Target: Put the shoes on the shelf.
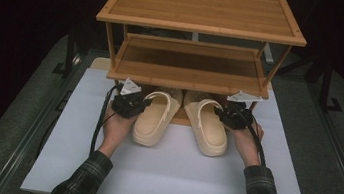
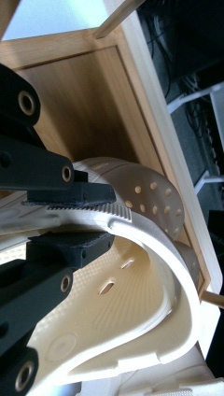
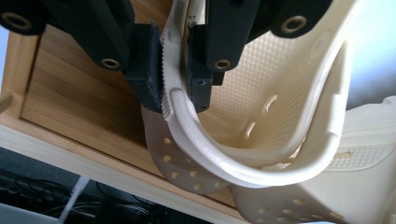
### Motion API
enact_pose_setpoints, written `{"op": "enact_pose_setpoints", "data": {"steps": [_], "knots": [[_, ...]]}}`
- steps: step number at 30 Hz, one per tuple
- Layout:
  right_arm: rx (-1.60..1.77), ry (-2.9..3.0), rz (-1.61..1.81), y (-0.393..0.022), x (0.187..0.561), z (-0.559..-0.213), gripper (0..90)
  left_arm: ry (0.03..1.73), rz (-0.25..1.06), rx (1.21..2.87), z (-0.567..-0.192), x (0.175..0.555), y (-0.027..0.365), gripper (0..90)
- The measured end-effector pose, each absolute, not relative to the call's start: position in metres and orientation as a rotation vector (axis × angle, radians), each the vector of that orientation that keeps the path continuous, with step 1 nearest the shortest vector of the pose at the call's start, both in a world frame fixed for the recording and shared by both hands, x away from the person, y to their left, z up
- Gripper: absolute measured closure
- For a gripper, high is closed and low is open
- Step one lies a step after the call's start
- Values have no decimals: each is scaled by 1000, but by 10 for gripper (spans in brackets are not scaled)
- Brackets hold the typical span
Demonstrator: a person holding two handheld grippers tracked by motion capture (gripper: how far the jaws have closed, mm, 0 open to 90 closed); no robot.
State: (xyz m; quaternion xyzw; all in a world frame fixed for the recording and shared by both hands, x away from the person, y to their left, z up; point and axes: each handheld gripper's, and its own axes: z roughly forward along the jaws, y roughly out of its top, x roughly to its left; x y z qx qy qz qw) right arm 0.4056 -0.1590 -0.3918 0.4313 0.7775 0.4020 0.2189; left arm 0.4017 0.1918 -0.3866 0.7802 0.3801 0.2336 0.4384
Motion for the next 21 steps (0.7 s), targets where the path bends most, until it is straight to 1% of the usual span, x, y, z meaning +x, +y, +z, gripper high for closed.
{"op": "enact_pose_setpoints", "data": {"steps": [11, 18, 21], "knots": [[1210, 2106, 1122, -160, 410, -395, 768, 950, 619, 1948, -398, 407, 176, 774], [1213, 2098, 1125, -156, 410, -395, 760, 965, 601, 1937, -402, 407, 177, 766], [1211, 2103, 1116, -154, 408, -395, 745, 963, 578, 1935, -402, 406, 178, 748]]}}
